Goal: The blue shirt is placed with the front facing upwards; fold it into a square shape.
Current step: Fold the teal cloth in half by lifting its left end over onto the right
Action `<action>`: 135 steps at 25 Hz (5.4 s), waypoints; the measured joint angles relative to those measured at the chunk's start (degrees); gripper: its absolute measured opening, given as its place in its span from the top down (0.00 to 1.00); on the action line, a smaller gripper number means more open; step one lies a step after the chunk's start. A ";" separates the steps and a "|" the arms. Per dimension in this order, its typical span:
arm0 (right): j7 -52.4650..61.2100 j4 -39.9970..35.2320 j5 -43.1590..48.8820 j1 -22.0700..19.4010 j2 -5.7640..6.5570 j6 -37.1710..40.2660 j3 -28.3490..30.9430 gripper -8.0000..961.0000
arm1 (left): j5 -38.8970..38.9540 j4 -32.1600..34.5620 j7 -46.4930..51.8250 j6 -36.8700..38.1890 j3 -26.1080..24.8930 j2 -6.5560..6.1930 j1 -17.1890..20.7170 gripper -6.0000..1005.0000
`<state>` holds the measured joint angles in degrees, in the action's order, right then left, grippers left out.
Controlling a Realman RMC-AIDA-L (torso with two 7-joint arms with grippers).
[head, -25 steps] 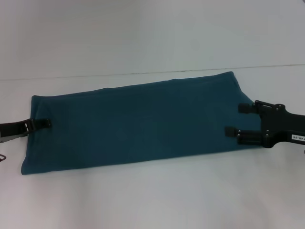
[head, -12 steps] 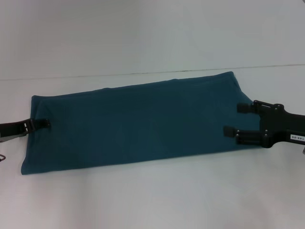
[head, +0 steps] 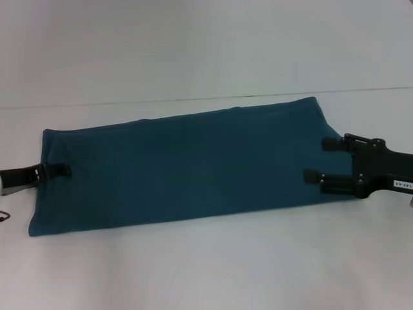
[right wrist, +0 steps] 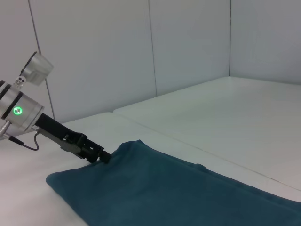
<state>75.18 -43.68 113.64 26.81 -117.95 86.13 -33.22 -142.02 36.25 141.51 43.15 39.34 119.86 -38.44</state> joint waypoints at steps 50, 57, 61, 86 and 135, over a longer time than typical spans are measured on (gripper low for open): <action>-0.21 0.18 0.00 -0.17 -0.17 -0.21 0.04 0.05 | 0.25 -1.36 0.10 3.59 2.67 0.21 -2.17 0.67; -0.21 0.27 -0.01 -0.26 -0.17 -0.26 0.00 0.05 | 0.37 -0.36 -0.53 3.98 2.68 0.26 -2.01 0.85; -0.21 0.34 0.00 -0.25 -0.45 -0.37 -0.05 0.05 | 0.32 1.81 -0.94 5.53 2.67 0.65 -0.77 0.89; -2.17 4.22 -0.59 2.55 -1.58 -6.59 -2.22 0.05 | 3.92 13.19 -11.44 11.79 -0.79 1.82 8.33 0.90; -12.46 5.96 -2.59 -1.68 -0.56 -0.06 -0.18 0.05 | 24.78 12.99 -25.13 16.15 -1.80 3.76 2.72 0.90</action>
<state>62.72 -37.72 111.06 25.13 -118.51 86.07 -33.41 -117.24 49.24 116.38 59.30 37.54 123.62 -35.72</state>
